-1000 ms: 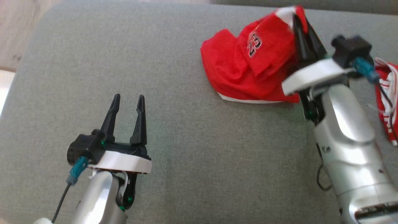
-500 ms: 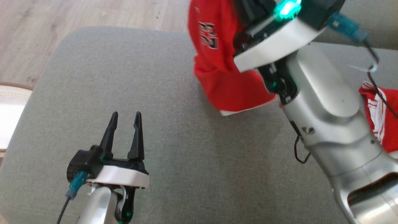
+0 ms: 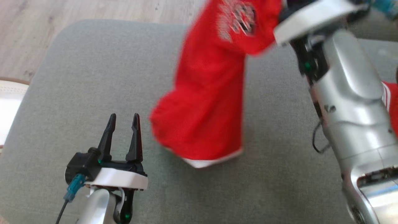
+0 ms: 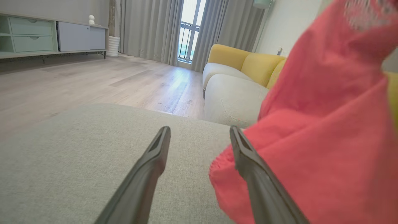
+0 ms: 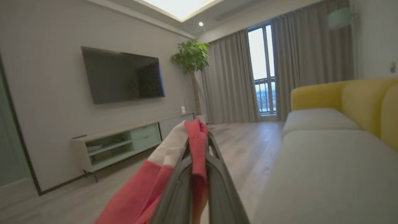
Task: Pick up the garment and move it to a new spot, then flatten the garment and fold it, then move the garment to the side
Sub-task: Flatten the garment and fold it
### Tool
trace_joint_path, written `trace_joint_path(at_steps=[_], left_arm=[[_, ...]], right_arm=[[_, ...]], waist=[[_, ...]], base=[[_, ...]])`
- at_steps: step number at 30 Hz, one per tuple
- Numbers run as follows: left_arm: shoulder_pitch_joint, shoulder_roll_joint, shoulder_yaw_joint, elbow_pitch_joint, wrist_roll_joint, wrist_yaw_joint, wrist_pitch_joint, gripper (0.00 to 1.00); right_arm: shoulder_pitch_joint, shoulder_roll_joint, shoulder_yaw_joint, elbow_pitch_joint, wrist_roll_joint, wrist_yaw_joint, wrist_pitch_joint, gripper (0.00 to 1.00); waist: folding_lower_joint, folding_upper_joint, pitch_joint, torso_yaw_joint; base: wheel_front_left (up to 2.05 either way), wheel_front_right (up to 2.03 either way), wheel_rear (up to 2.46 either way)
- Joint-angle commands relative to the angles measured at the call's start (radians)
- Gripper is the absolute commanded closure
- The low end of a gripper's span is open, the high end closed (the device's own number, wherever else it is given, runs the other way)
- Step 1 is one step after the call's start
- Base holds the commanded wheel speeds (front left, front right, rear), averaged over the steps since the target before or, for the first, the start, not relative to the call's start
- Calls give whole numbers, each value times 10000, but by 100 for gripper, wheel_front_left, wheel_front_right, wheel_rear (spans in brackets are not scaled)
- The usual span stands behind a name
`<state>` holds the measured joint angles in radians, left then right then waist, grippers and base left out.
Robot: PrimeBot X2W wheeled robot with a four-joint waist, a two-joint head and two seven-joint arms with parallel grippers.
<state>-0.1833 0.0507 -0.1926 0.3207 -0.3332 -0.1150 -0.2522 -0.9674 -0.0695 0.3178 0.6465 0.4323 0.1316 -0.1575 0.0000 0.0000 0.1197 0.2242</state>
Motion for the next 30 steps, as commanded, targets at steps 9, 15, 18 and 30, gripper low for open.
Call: trace_joint_path(at_steps=[9, 15, 18, 30], left_arm=[[-747, 7, -1, -224, 176, -84, -95, 0], [-733, 2, 126, -209, 167, -92, -95, 0], [-633, 2, 368, -296, 179, -61, -95, 0], [-429, 30, 775, -708, 470, -96, -95, 0]], right_arm=[[-156, -238, -1477, 3533, -3099, -9, 910, 0], [-65, -106, -1902, 3842, -3765, -9, -64, 0], [382, 55, -1929, 3418, -3583, -9, -649, 0], [5006, 190, -1670, -1615, -2601, -9, -1038, 0]], waist=[[0, 0, 587, -113], [0, 0, 506, -412], [0, 0, 403, -774], [0, 0, 63, -2027]], base=[[0, 0, 0], [0, 0, 0], [0, 0, 0], [0, 0, 0]])
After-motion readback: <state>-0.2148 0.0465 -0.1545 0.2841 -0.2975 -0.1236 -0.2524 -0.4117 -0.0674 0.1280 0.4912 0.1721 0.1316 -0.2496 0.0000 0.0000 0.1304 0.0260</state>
